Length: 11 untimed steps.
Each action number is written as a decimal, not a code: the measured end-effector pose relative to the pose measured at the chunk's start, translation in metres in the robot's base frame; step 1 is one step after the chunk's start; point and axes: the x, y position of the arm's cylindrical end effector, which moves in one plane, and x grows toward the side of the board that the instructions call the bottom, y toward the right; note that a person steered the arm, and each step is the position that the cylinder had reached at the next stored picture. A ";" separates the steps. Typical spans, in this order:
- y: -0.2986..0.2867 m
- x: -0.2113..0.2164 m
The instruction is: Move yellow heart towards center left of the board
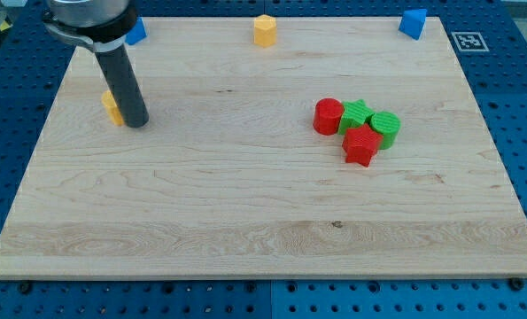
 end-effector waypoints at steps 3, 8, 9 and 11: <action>0.001 -0.017; -0.015 -0.043; -0.038 -0.034; -0.042 -0.034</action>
